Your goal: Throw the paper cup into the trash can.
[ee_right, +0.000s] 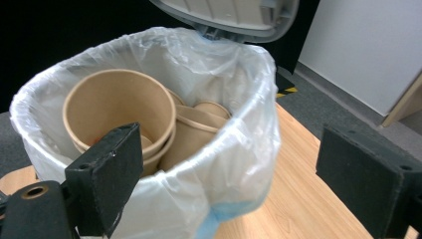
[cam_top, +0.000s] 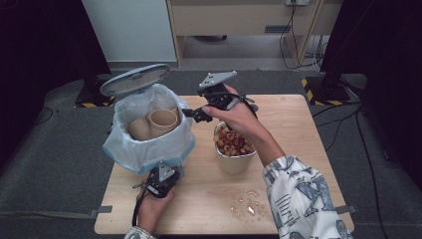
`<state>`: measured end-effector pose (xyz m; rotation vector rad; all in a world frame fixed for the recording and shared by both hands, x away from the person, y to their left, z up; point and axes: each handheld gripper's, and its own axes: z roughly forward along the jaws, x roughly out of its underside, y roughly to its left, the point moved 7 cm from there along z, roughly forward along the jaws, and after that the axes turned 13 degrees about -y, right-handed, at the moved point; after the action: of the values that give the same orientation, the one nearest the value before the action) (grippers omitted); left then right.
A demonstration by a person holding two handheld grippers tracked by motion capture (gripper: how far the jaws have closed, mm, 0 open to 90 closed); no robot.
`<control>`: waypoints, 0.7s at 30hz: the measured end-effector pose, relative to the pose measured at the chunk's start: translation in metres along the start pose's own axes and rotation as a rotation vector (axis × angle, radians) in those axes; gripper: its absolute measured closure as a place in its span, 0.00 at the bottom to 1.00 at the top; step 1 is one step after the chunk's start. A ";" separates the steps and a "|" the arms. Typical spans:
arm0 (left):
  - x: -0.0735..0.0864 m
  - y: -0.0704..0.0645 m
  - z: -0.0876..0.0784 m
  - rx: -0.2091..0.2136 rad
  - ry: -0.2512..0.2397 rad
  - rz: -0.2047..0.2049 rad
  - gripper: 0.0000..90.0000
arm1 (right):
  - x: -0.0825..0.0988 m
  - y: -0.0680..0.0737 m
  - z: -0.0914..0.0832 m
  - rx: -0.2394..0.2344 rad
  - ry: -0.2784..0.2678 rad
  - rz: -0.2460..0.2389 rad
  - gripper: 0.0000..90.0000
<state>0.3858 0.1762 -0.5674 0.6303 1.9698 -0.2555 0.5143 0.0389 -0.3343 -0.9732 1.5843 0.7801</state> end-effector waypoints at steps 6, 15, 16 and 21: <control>0.000 0.000 0.000 0.000 0.000 0.001 0.94 | 0.006 -0.011 -0.012 0.032 0.009 0.002 0.13; 0.000 0.000 0.000 0.000 -0.001 0.000 0.94 | 0.013 -0.026 -0.029 0.066 0.013 0.011 0.13; 0.000 0.000 0.000 -0.001 -0.002 -0.001 0.94 | 0.014 -0.027 -0.031 0.069 0.012 0.011 0.13; -0.001 -0.005 -0.003 0.002 0.001 0.002 0.82 | 0.020 -0.038 -0.043 0.099 0.014 0.020 0.13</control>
<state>0.3819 0.1731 -0.5654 0.6332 1.9700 -0.2558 0.5274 -0.0199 -0.3442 -0.8942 1.6317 0.7027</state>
